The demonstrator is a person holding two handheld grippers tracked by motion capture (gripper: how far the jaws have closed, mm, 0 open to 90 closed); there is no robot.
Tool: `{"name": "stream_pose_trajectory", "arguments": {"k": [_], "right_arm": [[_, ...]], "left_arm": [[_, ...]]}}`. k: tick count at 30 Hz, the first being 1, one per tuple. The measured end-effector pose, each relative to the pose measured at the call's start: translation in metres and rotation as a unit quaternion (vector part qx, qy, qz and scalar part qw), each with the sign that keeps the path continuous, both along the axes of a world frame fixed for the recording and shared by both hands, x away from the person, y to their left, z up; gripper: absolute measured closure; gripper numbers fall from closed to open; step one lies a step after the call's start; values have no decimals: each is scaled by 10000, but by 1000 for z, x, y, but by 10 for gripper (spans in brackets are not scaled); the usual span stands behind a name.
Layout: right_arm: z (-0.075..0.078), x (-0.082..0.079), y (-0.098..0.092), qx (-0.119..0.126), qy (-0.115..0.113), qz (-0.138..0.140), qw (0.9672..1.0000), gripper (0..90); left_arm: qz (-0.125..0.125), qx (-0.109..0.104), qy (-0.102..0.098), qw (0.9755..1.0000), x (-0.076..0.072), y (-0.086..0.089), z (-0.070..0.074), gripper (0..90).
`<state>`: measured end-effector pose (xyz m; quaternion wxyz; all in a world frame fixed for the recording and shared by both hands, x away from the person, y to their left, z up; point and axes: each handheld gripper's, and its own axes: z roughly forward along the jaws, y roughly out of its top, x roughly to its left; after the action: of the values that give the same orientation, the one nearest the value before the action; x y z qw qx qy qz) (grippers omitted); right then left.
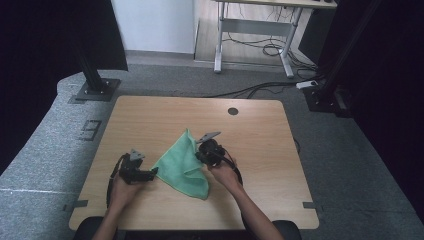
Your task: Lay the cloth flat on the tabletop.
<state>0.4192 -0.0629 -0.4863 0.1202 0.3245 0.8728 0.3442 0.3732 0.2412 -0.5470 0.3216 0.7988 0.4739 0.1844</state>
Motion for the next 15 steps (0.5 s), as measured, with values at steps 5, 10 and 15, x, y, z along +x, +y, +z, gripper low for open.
{"name": "stream_pose_trajectory", "arguments": {"k": [5,10,15], "right_arm": [[9,3,-39,-4,-30,-354,9994,870],[3,10,-71,-174,33,-682,9975,854],[-2,19,-98,-248,98,-1011,9945,742]], "left_arm": [[10,-2,-1,10000,0,0,0,145],[18,-5,-1,10000,0,-1,0,145],[16,-1,-1,10000,0,-1,0,145]]}}
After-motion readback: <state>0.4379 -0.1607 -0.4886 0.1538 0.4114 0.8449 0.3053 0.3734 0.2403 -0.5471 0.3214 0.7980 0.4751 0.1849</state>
